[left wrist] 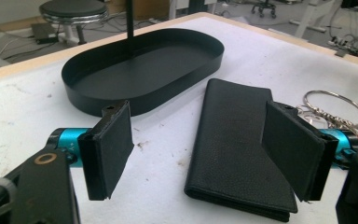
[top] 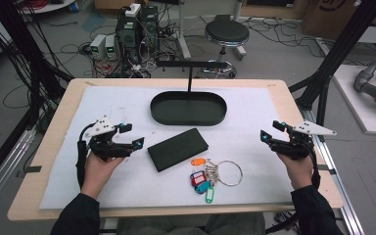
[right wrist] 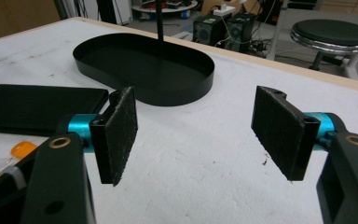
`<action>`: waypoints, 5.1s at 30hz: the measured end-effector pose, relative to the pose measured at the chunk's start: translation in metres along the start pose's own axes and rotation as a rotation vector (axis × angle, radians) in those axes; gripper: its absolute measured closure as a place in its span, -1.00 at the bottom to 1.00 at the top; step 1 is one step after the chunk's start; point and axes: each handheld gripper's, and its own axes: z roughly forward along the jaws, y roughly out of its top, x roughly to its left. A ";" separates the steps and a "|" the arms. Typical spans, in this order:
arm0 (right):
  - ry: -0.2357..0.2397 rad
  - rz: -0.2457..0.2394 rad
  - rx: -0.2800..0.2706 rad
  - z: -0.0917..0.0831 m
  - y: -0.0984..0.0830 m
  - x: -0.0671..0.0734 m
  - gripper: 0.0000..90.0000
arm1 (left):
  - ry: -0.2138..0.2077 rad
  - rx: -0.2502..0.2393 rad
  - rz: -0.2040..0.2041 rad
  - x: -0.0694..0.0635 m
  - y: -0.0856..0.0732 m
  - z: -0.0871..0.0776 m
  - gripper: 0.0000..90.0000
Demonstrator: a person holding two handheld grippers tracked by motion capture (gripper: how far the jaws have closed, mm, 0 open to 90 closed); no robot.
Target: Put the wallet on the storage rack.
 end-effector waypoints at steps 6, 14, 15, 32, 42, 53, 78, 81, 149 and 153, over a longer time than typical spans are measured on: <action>-0.011 -0.001 -0.009 0.003 0.000 -0.003 -0.29 | 0.026 -0.007 -0.028 0.000 -0.002 -0.002 -0.41; -0.029 -0.014 -0.007 0.005 0.003 -0.003 -0.29 | 0.031 0.006 -0.053 0.000 -0.009 0.003 -0.37; -0.032 -0.016 -0.002 0.005 0.003 -0.002 -0.29 | 0.024 0.006 -0.058 0.000 -0.010 0.004 -0.35; -0.079 -0.036 0.024 -0.005 -0.003 -0.001 -0.29 | 0.034 0.154 -0.160 0.004 -0.023 0.039 -0.10; -0.085 -0.046 0.036 -0.005 -0.004 -0.001 -0.27 | 0.028 0.243 -0.213 0.006 -0.030 0.053 0.00; -0.087 -0.074 0.051 -0.002 -0.004 0.002 -0.26 | -0.013 0.307 -0.329 0.011 -0.038 0.058 -0.02; -0.078 -0.094 0.060 0.005 -0.002 0.006 -0.24 | -0.034 0.244 -0.275 0.000 -0.037 0.051 0.61; -0.080 -0.091 0.054 0.004 -0.002 0.006 -0.23 | -0.043 0.200 -0.246 -0.002 -0.033 0.046 0.66; 0.703 -0.385 0.152 0.119 0.036 0.086 0.69 | -0.256 0.088 0.075 -0.026 -0.027 0.039 -0.30; 0.707 -0.381 0.156 0.118 0.035 0.086 0.69 | -0.269 0.109 0.075 -0.026 -0.030 0.047 -0.18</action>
